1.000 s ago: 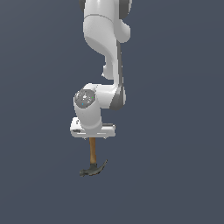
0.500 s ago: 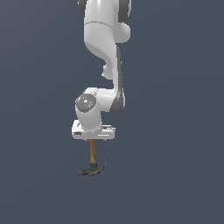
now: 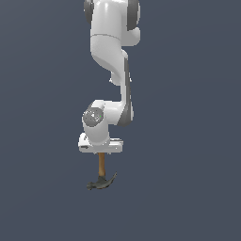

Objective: Pick up the object and move it to a goal position.

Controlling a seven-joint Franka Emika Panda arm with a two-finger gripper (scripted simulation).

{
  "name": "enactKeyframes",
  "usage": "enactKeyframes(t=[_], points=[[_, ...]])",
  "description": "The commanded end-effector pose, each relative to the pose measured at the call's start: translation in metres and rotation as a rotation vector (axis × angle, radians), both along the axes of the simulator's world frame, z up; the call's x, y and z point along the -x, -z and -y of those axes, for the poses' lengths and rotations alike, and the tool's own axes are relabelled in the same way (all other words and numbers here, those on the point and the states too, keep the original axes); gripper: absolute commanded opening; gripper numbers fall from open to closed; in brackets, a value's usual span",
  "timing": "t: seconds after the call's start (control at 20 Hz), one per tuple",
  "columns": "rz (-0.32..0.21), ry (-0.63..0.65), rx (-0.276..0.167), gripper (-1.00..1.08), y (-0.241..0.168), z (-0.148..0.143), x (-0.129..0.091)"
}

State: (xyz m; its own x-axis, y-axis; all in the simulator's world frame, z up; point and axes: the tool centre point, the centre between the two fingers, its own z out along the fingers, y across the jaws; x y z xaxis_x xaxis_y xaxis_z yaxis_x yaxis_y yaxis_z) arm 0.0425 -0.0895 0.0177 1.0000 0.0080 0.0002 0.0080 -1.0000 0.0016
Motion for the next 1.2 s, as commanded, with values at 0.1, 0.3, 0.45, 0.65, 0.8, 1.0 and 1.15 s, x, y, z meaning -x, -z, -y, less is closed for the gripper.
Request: enactKeyframes(t=[0.1,0.3,0.45,0.65,0.8,1.0,1.15], points=[[0.000,-0.003,-0.002,-1.00,0.001,-0.003,0.000],[0.000,-0.003,-0.002,-1.00,0.001,-0.003,0.000],[0.001,0.001,0.001,-1.00,0.000,0.001,0.000],[0.001,0.001,0.001,-1.00,-0.004,0.002,0.001],[0.001,0.001,0.001,-1.00,-0.010,0.004,0.004],[0.001,0.001,0.001,-1.00,-0.025,0.009,0.012],[0.001,0.001,0.000,-1.00,-0.041,0.013,0.019]])
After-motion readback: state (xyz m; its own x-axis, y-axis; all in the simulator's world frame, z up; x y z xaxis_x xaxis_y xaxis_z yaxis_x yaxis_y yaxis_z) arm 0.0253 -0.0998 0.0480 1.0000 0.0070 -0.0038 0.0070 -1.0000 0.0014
